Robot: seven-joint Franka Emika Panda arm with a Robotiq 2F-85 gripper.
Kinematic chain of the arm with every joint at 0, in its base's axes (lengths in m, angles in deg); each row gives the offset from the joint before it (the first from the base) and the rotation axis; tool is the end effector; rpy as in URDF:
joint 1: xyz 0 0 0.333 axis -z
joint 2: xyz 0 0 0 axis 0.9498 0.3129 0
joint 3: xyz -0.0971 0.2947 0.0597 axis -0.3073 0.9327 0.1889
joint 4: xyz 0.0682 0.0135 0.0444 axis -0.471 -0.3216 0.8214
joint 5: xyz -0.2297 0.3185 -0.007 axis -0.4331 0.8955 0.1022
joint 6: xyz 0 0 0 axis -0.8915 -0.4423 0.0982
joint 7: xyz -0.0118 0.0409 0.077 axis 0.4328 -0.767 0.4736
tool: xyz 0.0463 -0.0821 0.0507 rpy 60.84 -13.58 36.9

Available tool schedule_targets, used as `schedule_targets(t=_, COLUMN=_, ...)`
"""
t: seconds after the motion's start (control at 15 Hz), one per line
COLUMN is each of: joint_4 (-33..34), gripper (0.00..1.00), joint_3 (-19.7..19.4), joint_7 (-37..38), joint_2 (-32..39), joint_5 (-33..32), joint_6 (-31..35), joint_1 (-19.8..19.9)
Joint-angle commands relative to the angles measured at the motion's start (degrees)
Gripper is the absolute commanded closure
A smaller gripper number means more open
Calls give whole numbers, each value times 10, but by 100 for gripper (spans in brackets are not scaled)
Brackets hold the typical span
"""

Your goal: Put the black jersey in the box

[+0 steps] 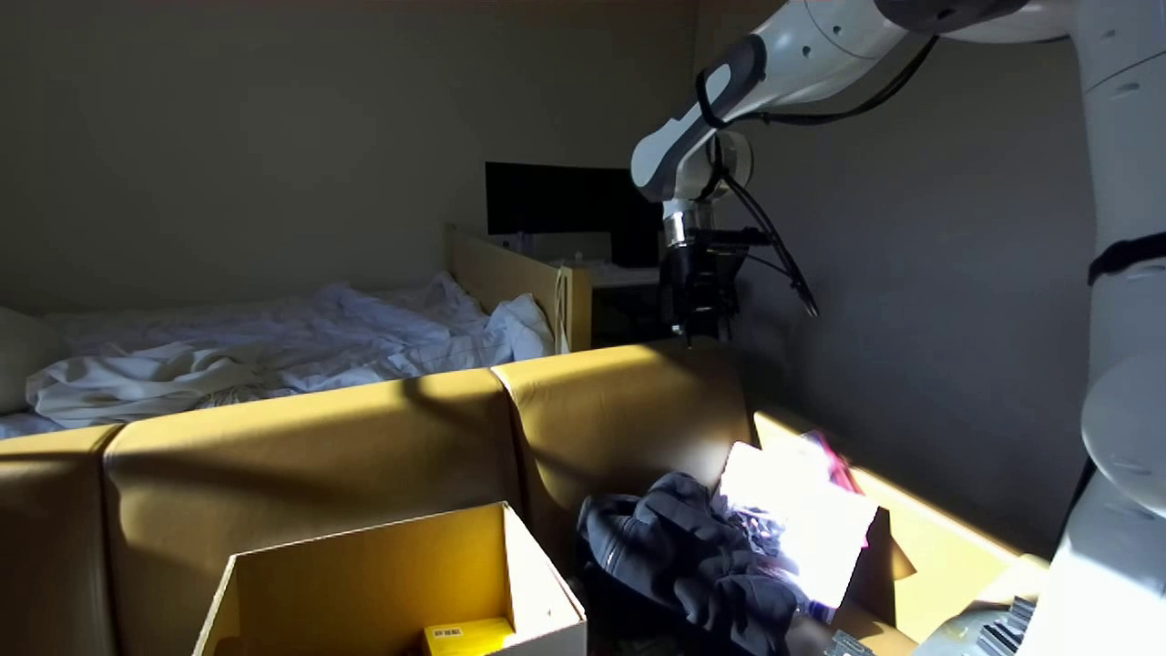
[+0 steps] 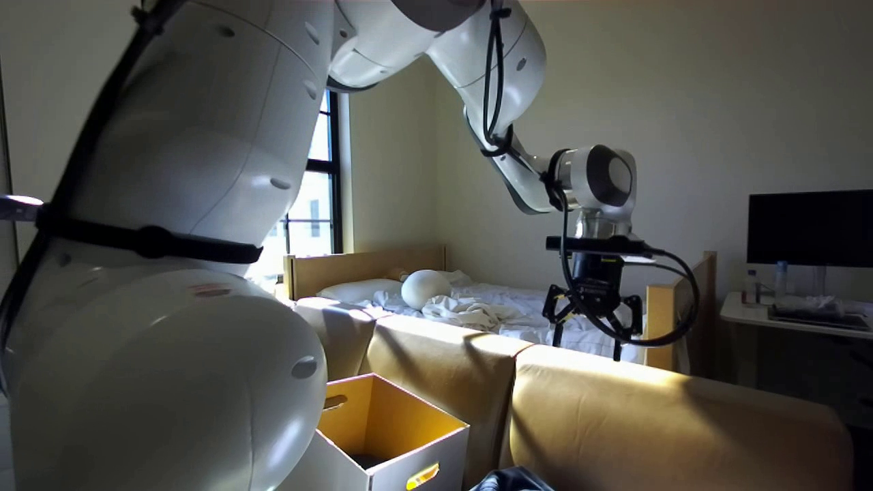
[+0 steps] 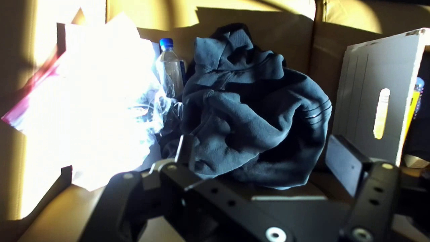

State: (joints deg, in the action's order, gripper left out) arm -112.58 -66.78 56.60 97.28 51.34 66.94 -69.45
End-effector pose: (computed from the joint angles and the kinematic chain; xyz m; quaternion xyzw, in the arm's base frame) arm 0.5798 -0.1186 0.3472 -0.9843 0.0116 0.1749 0.0201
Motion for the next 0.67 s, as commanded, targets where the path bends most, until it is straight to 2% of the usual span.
schedule_targets(t=0.0, joint_4=1, gripper=0, joint_3=27, joint_7=31, joint_2=17, joint_5=-6, joint_6=15, joint_1=18)
schedule_targets(t=0.13, joint_4=3, gripper=0, joint_3=33, joint_7=60, joint_2=33, joint_5=-6, joint_6=34, joint_1=14)
schedule_targets(t=0.33, joint_4=7, gripper=0, joint_3=33, joint_7=65, joint_2=28, joint_5=-5, joint_6=34, joint_1=15)
schedule_targets(t=0.47, joint_4=-32, gripper=0, joint_3=41, joint_7=99, joint_2=48, joint_5=15, joint_6=89, joint_1=9)
schedule_targets(t=0.6, joint_4=-89, gripper=0, joint_3=51, joint_7=120, joint_2=53, joint_5=75, joint_6=150, joint_1=22)
